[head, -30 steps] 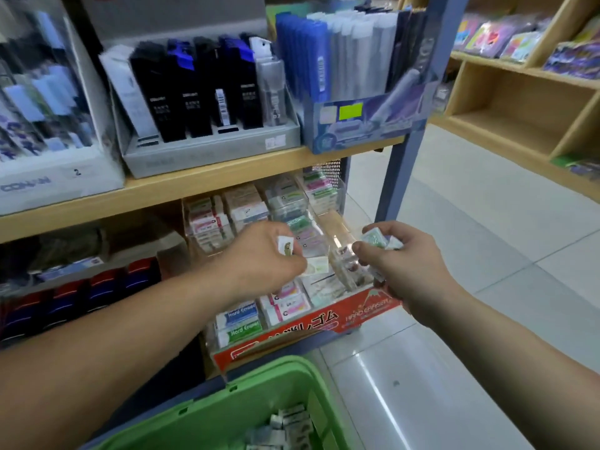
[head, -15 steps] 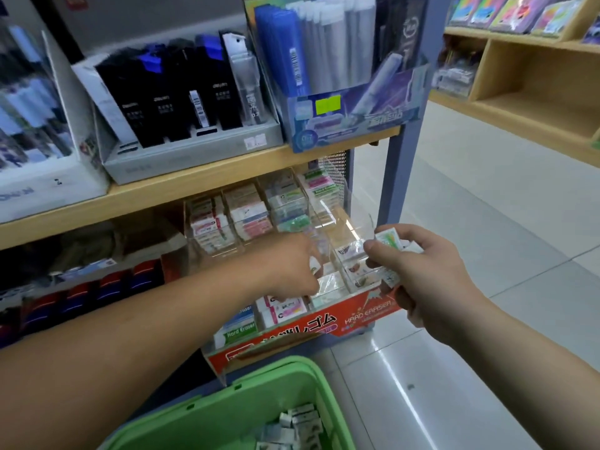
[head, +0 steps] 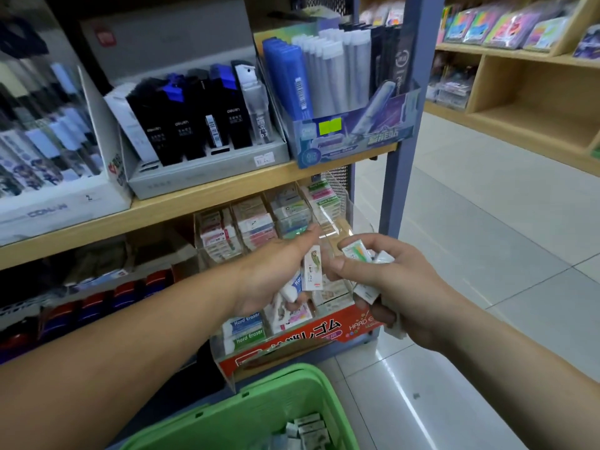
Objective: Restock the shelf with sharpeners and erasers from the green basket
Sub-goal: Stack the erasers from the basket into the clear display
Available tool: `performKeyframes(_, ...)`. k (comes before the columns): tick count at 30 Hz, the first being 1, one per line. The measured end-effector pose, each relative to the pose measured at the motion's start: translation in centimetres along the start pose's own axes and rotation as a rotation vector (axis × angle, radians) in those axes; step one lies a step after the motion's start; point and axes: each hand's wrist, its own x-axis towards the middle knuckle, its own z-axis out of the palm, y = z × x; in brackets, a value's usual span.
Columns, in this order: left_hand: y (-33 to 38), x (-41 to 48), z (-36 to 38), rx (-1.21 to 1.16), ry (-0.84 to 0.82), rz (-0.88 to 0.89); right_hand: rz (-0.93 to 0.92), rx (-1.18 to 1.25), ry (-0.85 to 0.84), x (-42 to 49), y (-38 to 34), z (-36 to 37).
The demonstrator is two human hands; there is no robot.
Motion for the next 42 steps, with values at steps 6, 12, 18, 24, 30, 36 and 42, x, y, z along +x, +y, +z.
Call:
performKeyframes(6,-0.9,-0.1,0.8,0.09,-0.002,0.04,0.022,0.006,0.007,-0.1,0.1,0.6)
performKeyframes(12,-0.5,0.1,1.6,0.297,0.028,0.183,0.034,0.027,0.064,-0.3,-0.6,-0.1)
performKeyframes(18,1.0,1.4,1.3,0.256,0.05,0.324,-0.027,0.105,0.292,-0.6,-1.6,-2.1)
performKeyframes(24,0.8,4.1,2.2,0.512,0.37,0.335,-0.059,0.015,0.527,0.9,0.2,-4.3)
performKeyframes(30,0.4,6.0,3.2,0.661,0.505,0.465,-0.02,0.032,0.571,1.8,1.5,-5.5)
performKeyframes(36,0.4,6.4,3.0,0.822,0.475,0.554,-0.006,0.044,0.542,2.1,1.8,-5.3)
performKeyframes(42,0.2,6.4,2.5,0.902,0.423,0.632,-0.005,0.07,0.526,2.4,1.9,-5.1)
